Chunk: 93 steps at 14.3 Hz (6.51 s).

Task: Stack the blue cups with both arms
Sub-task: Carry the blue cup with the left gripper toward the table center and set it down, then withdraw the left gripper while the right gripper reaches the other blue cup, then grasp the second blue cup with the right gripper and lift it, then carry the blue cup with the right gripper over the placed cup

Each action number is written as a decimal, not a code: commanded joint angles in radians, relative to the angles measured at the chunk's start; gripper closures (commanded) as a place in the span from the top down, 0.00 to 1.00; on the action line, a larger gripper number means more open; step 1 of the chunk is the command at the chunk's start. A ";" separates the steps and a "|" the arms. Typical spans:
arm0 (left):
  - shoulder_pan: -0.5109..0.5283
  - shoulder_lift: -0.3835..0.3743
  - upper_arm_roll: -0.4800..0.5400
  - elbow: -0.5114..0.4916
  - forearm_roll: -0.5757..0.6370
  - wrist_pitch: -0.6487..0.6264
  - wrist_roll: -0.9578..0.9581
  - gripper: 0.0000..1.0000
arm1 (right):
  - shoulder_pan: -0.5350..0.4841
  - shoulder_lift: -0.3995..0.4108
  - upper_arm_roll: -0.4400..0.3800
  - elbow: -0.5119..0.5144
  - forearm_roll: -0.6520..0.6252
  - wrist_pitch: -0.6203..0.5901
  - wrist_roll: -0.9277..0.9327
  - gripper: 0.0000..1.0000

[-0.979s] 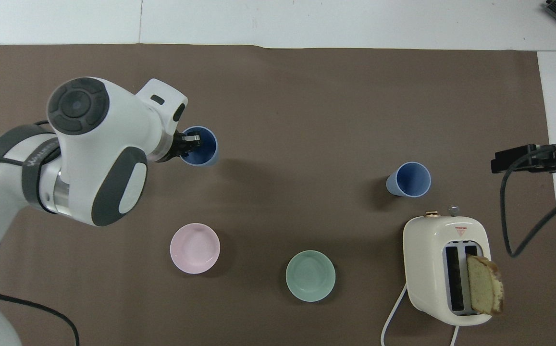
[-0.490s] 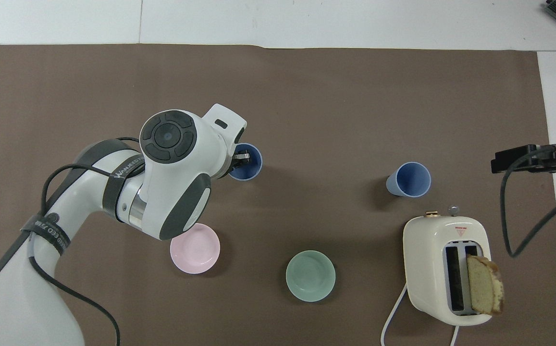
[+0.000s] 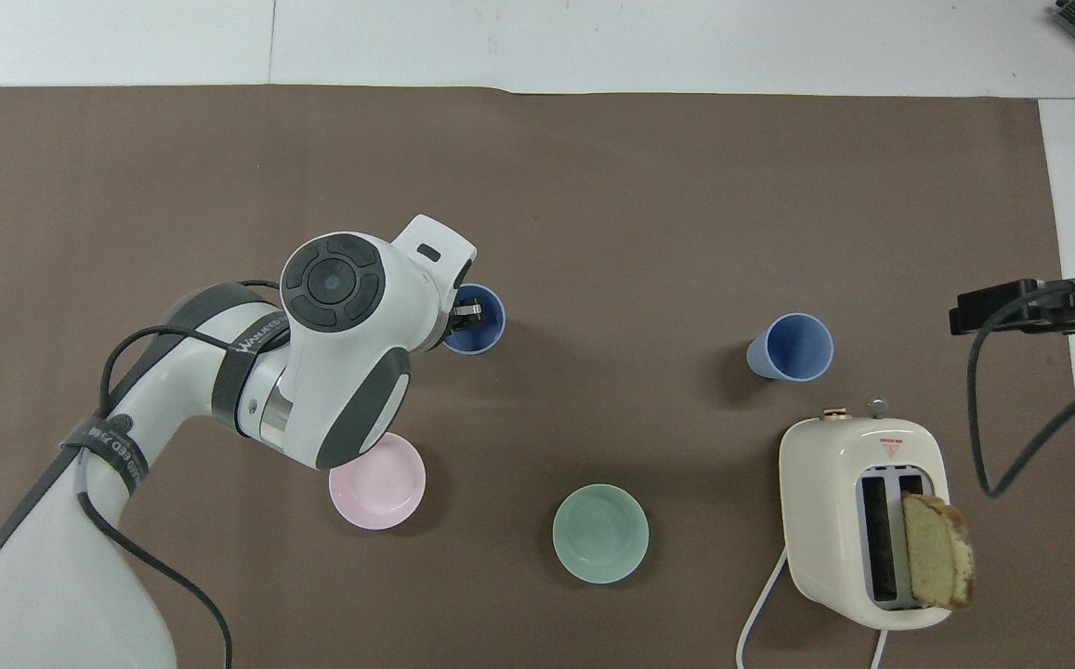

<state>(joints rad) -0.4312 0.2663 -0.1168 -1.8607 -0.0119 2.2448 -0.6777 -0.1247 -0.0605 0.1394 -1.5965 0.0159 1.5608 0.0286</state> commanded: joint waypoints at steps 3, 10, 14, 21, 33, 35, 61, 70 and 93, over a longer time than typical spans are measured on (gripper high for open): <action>-0.021 -0.019 0.012 -0.071 0.021 0.090 -0.014 0.00 | -0.010 -0.010 0.002 -0.010 0.016 0.010 0.005 1.00; -0.011 -0.038 0.023 -0.031 0.056 0.009 -0.008 1.00 | -0.012 -0.010 0.000 -0.010 0.016 0.009 0.002 1.00; 0.090 -0.142 0.029 -0.011 0.062 -0.071 0.091 1.00 | -0.020 -0.024 0.002 -0.034 0.021 0.010 0.002 1.00; 0.327 -0.239 0.028 -0.023 0.049 -0.217 0.438 1.00 | -0.007 0.013 0.002 -0.198 0.021 0.201 -0.003 1.00; 0.471 -0.301 0.025 0.230 0.035 -0.588 0.787 1.00 | 0.023 0.205 0.005 -0.330 0.019 0.463 -0.030 1.00; 0.470 -0.317 0.019 0.276 0.036 -0.651 0.787 1.00 | 0.022 0.212 0.005 -0.339 0.019 0.463 -0.033 1.00; 0.482 -0.372 0.029 0.302 -0.011 -0.732 0.774 1.00 | 0.039 0.268 0.040 -0.159 0.021 0.313 0.046 0.00; 0.488 -0.372 0.029 0.302 -0.003 -0.729 0.777 1.00 | 0.204 0.321 0.106 0.097 0.035 0.231 0.406 0.00; 0.489 -0.374 0.029 0.302 -0.010 -0.746 0.774 1.00 | 0.499 0.521 0.106 0.219 0.007 0.440 0.689 0.00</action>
<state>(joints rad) 0.0455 -0.0946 -0.0828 -1.5576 -0.0142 1.5164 0.0959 0.3745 0.4561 0.2405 -1.3734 0.0425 1.9874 0.6997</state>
